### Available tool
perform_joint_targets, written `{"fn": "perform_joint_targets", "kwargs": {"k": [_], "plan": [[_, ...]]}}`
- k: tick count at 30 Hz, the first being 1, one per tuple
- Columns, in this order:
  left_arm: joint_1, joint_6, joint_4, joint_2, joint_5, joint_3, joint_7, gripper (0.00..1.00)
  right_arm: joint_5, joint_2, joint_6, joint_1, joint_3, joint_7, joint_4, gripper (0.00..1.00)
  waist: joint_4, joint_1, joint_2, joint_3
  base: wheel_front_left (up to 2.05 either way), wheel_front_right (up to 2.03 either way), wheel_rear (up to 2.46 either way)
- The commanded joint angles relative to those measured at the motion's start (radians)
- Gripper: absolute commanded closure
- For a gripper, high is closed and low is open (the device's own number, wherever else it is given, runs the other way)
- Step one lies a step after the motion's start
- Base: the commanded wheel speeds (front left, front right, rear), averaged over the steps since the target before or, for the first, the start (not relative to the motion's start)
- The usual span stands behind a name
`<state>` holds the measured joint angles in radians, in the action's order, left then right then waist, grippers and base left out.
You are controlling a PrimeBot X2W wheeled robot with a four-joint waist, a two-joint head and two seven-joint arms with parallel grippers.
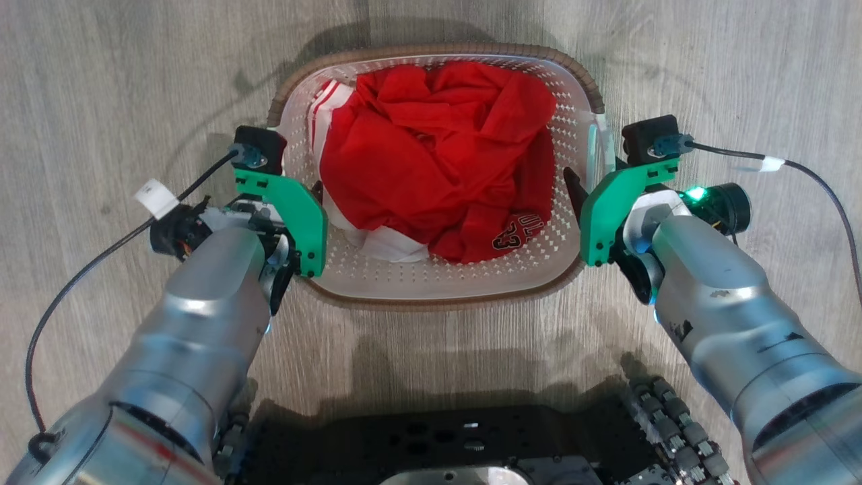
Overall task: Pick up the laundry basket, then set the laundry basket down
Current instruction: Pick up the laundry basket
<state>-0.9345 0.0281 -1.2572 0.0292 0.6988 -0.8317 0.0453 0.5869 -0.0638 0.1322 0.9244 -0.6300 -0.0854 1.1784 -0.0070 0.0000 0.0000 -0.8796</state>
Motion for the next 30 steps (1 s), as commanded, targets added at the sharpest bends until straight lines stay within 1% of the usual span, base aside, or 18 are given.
{"fn": "perform_joint_targets", "kwargs": {"k": [1,5,11,12,13,14,19,21,25,27,28,29,30], "plan": [[0.008,0.004,-0.002,0.021,0.011,0.002,-0.011,0.0,0.012,0.013,-0.002,-0.031,-0.023,0.004,-0.002,0.0,-0.002,0.0,0.0,-0.003,0.0,0.0,0.0],[0.004,0.005,-0.004,0.021,0.024,-0.018,-0.023,0.0,0.03,0.013,-0.002,-0.027,-0.041,-0.001,0.004,0.0,-0.004,0.0,0.0,-0.008,0.0,0.0,0.0],[-0.002,-0.004,-0.006,0.021,0.048,-0.032,-0.003,0.0,0.059,0.014,-0.002,-0.022,-0.062,-0.014,0.012,0.0,-0.004,0.0,0.0,-0.011,0.0,0.0,0.0],[-0.001,-0.005,-0.006,0.021,0.055,-0.032,-0.001,0.0,0.063,0.014,-0.002,-0.021,-0.067,-0.016,0.013,0.03,-0.004,0.0,0.0,-0.01,0.0,0.0,0.0],[0.0,-0.005,-0.006,0.021,0.059,-0.035,0.0,0.0,0.067,0.014,-0.002,-0.021,-0.071,-0.017,0.015,0.09,-0.003,0.0,0.0,-0.009,0.0,0.0,0.0],[0.001,-0.005,-0.006,0.021,0.063,-0.039,0.002,0.0,0.071,0.014,-0.002,-0.021,-0.075,-0.017,0.018,0.12,-0.003,0.0,0.0,-0.007,0.0,0.0,0.0],[0.003,-0.008,-0.003,0.021,0.081,-0.058,0.006,0.0,0.091,0.014,-0.002,-0.017,-0.093,-0.017,0.025,0.08,0.0,0.0,0.0,-0.004,0.0,0.0,0.0],[0.002,-0.01,-0.001,0.021,0.091,-0.063,0.006,0.0,0.101,0.014,-0.002,-0.016,-0.1,-0.016,0.026,0.05,0.0,0.0,0.0,-0.004,0.0,0.0,0.0],[0.0,-0.013,0.002,0.021,0.103,-0.074,0.005,0.0,0.112,0.014,-0.002,-0.013,-0.111,-0.016,0.027,0.05,0.001,0.0,0.0,-0.006,0.0,0.0,0.0],[-0.003,-0.013,0.001,0.021,0.109,-0.082,0.003,0.0,0.12,0.014,-0.002,-0.011,-0.118,-0.017,0.027,0.07,0.001,0.0,0.0,-0.009,0.0,0.0,0.0],[-0.005,-0.011,0.0,0.021,0.114,-0.092,-0.001,0.8,0.13,0.014,-0.002,-0.009,-0.124,-0.018,0.025,0.38,0.001,0.0,0.0,-0.012,0.0,0.0,0.0],[-0.005,-0.011,0.0,0.021,0.114,-0.092,-0.001,0.8,0.13,0.014,-0.002,-0.009,-0.124,-0.018,0.025,0.38,0.001,0.0,0.0,-0.012,0.0,0.0,0.0],[-0.006,-0.009,0.0,0.021,0.114,-0.099,-0.004,1.0,0.135,0.014,-0.002,-0.008,-0.128,-0.017,0.025,0.86,0.001,0.0,0.0,-0.013,0.0,0.0,0.0]]}}
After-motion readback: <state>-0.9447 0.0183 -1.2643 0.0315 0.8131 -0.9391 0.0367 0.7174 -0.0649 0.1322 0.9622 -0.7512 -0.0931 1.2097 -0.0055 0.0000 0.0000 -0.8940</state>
